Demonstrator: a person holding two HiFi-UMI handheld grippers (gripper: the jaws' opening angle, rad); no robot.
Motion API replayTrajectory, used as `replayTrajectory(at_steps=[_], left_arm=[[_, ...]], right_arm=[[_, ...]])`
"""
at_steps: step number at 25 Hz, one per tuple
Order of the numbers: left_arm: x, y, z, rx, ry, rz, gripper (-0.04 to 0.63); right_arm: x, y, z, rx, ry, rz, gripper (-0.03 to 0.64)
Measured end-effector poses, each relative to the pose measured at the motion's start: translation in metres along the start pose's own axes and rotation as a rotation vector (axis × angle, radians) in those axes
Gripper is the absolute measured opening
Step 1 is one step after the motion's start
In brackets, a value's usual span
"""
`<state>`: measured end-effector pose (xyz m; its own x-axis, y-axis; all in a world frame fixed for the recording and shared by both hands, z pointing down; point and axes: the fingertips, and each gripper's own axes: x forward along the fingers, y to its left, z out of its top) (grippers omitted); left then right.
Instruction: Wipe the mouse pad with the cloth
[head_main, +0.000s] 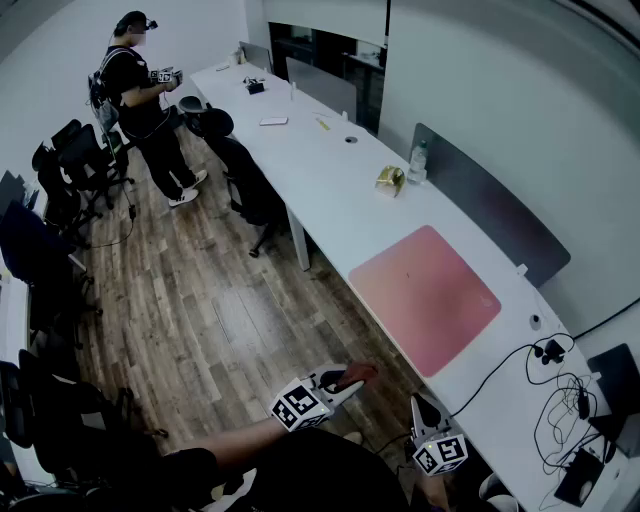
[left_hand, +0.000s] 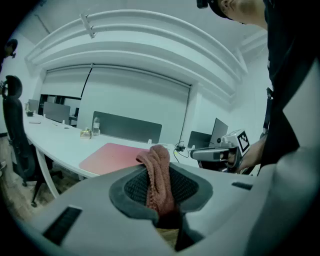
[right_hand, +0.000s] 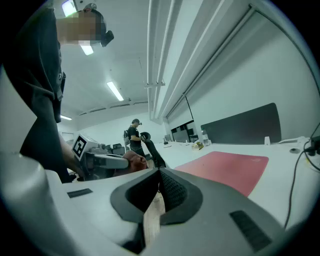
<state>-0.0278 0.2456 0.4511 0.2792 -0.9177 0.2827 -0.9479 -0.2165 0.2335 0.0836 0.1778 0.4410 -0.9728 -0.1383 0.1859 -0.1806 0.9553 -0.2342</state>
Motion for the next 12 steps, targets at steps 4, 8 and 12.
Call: replayTrajectory(at_steps=[4, 8, 12], left_arm=[[-0.014, 0.035, 0.018, 0.032, -0.022, 0.032, 0.086], [-0.027, 0.051, 0.022, 0.038, -0.026, 0.021, 0.086], [-0.035, 0.058, 0.021, 0.042, -0.024, -0.011, 0.086]], right_arm=[[0.033, 0.005, 0.010, -0.001, -0.024, 0.011, 0.026], [0.047, 0.014, 0.011, 0.014, -0.033, -0.006, 0.026], [0.053, 0.027, 0.012, 0.020, -0.036, -0.030, 0.026]])
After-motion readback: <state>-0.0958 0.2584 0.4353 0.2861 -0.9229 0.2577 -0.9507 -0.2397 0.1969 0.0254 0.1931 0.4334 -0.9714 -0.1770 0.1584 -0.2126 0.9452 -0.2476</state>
